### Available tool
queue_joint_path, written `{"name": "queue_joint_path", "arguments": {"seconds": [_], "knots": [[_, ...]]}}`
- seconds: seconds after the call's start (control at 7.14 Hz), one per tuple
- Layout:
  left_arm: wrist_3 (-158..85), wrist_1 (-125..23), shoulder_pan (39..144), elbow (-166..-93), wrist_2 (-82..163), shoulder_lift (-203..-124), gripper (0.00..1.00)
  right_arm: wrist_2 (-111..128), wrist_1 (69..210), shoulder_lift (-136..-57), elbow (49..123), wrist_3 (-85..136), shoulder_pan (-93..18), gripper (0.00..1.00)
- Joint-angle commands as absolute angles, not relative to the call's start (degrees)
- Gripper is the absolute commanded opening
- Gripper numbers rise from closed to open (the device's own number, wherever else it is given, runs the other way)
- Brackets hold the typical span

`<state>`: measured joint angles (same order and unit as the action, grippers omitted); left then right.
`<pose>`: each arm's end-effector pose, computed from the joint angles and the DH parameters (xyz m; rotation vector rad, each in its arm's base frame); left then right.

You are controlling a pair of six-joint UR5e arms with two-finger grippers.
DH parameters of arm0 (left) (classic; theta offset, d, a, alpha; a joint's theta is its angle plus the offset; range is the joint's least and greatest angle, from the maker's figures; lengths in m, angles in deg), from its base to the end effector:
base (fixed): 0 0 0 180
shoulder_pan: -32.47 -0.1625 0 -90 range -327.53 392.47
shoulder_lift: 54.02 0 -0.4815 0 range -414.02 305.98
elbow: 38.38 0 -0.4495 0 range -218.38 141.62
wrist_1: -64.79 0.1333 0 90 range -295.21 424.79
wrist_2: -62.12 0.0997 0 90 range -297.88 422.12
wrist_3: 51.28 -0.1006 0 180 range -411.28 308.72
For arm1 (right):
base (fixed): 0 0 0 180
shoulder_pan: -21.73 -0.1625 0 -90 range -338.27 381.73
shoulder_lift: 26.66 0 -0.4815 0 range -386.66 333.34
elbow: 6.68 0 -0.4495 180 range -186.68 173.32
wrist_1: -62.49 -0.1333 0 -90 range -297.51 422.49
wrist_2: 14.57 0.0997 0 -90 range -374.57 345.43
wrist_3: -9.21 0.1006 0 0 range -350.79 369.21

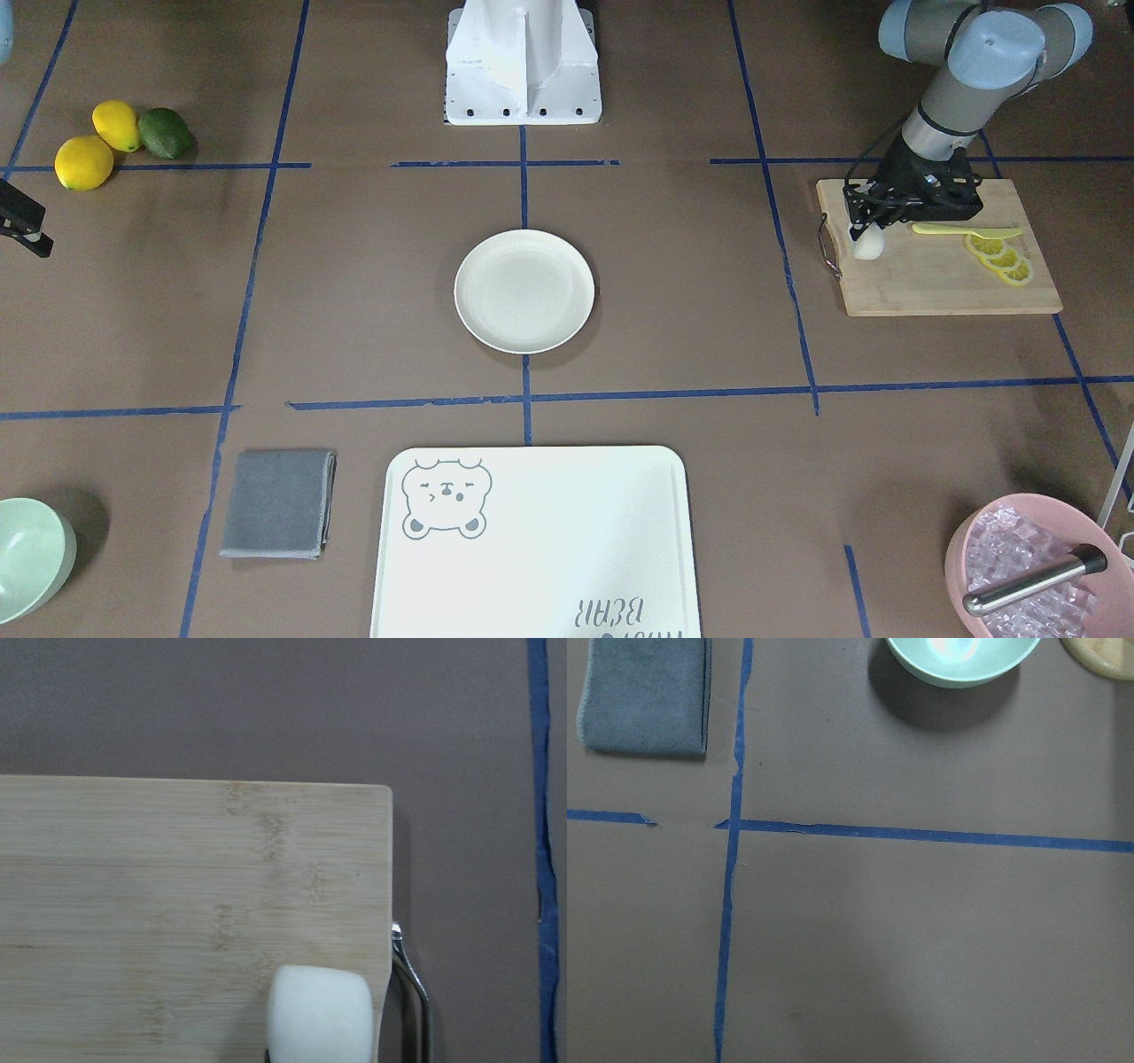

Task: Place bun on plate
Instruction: 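Lift the bun with the left gripper and carry it over the plate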

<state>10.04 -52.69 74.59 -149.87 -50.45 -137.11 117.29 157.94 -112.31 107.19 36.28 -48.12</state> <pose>0.3173 -0.4145 0.5295 0.1131 0.8077 -0.0769 -0.1286 -0.5424 0.4606 0.0590 -0.8117 -0.0311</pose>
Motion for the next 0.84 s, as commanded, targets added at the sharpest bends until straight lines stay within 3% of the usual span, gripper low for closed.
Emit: {"name": "queue_joint_path", "arguments": {"seconds": [0.0,0.28,0.42,0.7], "knots": [[10.16,-34.62,75.27,-154.91,-50.46,-148.68,0.31,117.35,157.94,-112.7,107.23,36.11,-48.23,1.0],[15.13,-17.11,71.26,-154.23,-50.11,-167.05,0.31,117.44,157.85,-113.31,107.23,35.67,-49.54,1.0],[20.56,-15.47,66.97,-151.87,-47.85,-172.62,0.31,118.05,156.64,-114.45,107.14,34.36,-50.68,1.0],[27.19,-16.32,60.36,-138.47,-41.44,-186.93,0.31,118.67,155.48,-117.09,106.61,30.59,-54.1,1.0]]}}
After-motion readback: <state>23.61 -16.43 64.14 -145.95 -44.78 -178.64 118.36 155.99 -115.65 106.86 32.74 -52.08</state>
